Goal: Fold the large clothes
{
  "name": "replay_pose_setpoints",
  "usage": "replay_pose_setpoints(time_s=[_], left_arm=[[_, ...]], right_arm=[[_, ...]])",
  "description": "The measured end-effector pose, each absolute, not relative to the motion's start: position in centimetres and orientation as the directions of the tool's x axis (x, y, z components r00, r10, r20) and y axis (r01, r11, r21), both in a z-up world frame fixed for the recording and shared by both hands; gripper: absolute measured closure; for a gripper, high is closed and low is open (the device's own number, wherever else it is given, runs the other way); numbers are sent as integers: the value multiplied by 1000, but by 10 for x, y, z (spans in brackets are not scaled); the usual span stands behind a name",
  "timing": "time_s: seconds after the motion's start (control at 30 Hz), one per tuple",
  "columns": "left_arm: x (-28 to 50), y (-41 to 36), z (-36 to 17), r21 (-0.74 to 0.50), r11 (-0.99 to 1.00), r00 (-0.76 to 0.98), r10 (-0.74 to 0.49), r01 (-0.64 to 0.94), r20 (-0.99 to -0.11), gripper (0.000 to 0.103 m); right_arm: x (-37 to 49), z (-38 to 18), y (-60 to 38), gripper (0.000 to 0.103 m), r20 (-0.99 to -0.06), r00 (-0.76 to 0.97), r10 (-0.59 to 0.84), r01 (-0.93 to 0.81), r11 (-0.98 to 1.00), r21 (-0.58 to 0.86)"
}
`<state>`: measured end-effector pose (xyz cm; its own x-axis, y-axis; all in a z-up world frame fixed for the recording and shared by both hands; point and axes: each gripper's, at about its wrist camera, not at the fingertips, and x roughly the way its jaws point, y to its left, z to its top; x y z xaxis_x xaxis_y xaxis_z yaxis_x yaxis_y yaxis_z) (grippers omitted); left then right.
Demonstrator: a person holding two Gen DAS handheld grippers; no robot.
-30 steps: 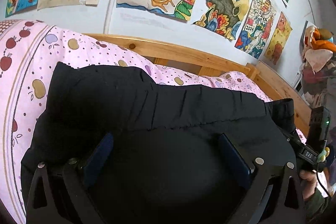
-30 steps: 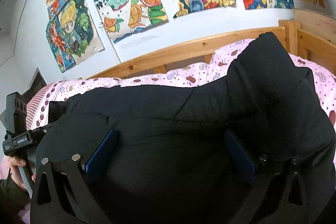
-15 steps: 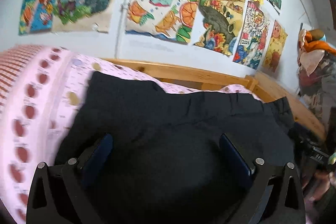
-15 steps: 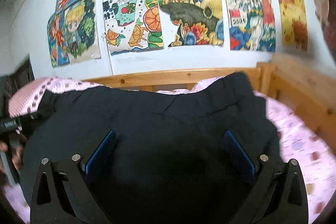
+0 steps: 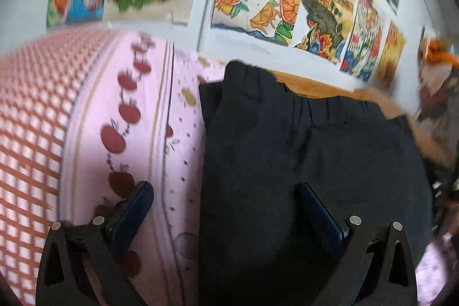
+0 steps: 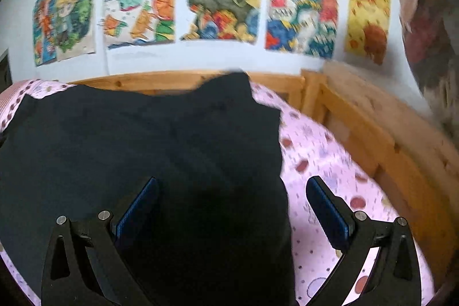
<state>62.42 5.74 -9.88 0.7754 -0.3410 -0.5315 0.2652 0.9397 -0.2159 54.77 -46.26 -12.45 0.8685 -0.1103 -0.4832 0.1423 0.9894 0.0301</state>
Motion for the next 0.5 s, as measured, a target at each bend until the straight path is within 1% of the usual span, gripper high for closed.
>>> replay_pose_setpoints(time_s=[0.03,0.17,0.3,0.43,0.5], left_arm=[[626,60,-104,-231,933,772,-359,277,-524,0],[628,54,-119,-218,923,755,-385,317,-531,0],[628,58,-126,-262,903,744,-430,341,-511,0],[626,64,-132,-300,880,739,-472,367,-480,0],[626,66,-133,-313,871,734,-489,379,-471,0]], right_arm=[[551,-131,-470,2,-497,862,-105,155,986,61],[560,-149,-477,2,-507,859,-74,162,978,132],[568,-167,-480,2,-525,851,-10,126,974,186],[575,-185,-499,1,-523,842,133,67,936,346],[579,-191,-501,1,-527,832,175,48,923,383]])
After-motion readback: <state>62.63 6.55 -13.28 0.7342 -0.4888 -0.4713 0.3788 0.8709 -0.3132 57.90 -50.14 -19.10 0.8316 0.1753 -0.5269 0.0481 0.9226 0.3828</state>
